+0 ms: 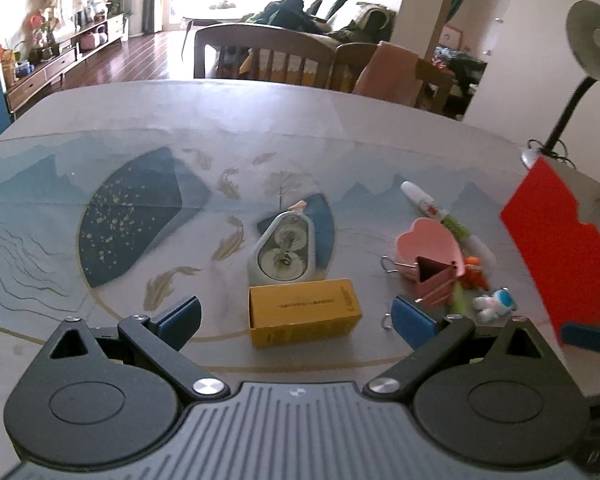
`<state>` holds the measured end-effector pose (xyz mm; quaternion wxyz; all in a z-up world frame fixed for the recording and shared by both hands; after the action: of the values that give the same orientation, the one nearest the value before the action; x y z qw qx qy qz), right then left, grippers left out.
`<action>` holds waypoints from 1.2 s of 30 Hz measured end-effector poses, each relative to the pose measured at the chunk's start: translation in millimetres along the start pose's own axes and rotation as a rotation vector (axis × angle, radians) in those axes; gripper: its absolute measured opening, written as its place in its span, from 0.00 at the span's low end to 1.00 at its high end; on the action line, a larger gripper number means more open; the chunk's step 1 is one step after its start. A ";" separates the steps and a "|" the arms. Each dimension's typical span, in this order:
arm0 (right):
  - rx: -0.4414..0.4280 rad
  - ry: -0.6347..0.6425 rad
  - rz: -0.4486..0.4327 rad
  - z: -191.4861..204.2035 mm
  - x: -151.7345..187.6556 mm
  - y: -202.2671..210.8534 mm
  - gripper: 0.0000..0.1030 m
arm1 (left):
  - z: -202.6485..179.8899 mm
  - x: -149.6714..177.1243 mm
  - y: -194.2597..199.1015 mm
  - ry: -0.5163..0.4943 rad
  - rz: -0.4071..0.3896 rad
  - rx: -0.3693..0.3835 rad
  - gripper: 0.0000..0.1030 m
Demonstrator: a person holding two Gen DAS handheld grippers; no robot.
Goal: Organize rigid objects
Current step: 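Grasp the yellow cardboard box with the left tool while the right tool grasps the lime-green glue stick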
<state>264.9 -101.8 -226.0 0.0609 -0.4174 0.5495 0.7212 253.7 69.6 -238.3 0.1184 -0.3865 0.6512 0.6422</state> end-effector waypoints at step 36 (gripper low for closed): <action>0.104 0.041 0.045 7.5 -10.5 -54.7 0.14 | -3.9 8.3 -35.9 -0.001 -0.029 -0.090 0.72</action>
<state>297.5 -70.4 -259.2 0.0548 -0.4159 0.5967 0.6841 273.0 67.5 -269.8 0.1105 -0.4005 0.6159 0.6694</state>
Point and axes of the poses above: each gripper's, at about its wrist camera, not at the fingertips, and y roughly against the way its jaws point, z to its left, x to its underside, the point moved 8 cm from there along -y, roughly the way its jaws point
